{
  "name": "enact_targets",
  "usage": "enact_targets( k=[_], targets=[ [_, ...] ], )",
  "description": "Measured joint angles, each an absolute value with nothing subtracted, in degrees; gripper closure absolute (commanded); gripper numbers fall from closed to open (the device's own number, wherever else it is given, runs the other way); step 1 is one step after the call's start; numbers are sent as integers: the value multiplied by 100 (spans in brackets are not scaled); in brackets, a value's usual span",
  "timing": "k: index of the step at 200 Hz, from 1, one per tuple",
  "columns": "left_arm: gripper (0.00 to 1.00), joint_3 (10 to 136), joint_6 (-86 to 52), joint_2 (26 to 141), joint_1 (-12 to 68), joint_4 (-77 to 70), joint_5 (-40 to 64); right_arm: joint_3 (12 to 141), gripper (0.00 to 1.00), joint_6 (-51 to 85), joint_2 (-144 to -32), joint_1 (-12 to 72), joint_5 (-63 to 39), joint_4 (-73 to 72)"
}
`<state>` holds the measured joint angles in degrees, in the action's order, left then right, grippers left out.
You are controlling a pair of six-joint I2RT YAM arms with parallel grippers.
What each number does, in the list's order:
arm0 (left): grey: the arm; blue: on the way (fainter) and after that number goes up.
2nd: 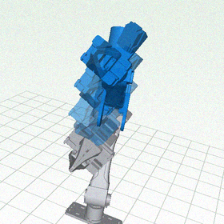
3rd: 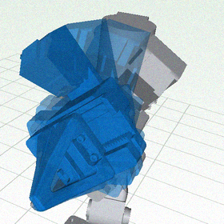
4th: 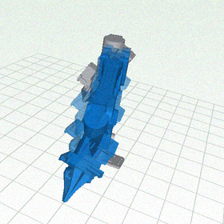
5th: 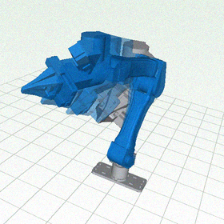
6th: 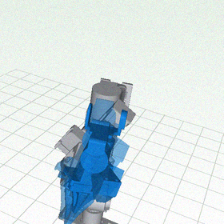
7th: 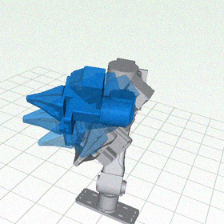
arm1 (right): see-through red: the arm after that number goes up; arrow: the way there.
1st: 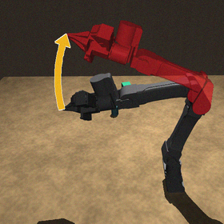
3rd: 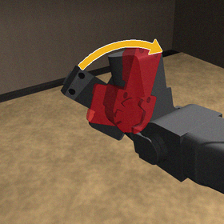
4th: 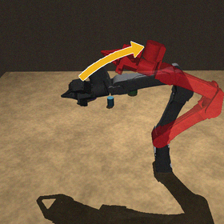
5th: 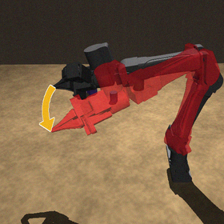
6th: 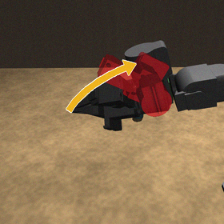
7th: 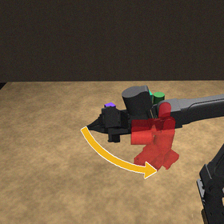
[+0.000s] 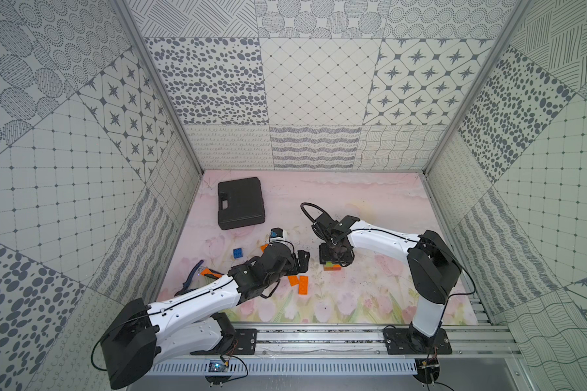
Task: Assemble the number 5 with lego
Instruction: Assemble the lego brick with the lego brick.
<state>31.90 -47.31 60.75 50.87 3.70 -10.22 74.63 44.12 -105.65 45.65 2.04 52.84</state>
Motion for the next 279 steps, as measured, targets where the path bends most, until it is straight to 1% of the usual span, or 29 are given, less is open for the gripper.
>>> enact_targets(
  k=[70, 113, 159, 261, 279],
  targets=[
    [1, 3188, -4733, 6114, 5087, 368, -978, 7496, 43, 4383, -10615, 4543, 154, 5312],
    [1, 3177, -4735, 6114, 5087, 368, -980, 7782, 43, 4386, -10838, 4659, 364, 5616],
    [1, 3140, -4735, 6093, 5087, 368, -982, 7789, 43, 4364, -10851, 4670, 384, 5625],
    [1, 3105, -4735, 6064, 5087, 366, -982, 7684, 41, 4305, -10774, 4622, 314, 5516],
    [1, 3105, -4735, 6066, 5087, 366, -982, 7671, 40, 4292, -10759, 4615, 305, 5505]
  ],
)
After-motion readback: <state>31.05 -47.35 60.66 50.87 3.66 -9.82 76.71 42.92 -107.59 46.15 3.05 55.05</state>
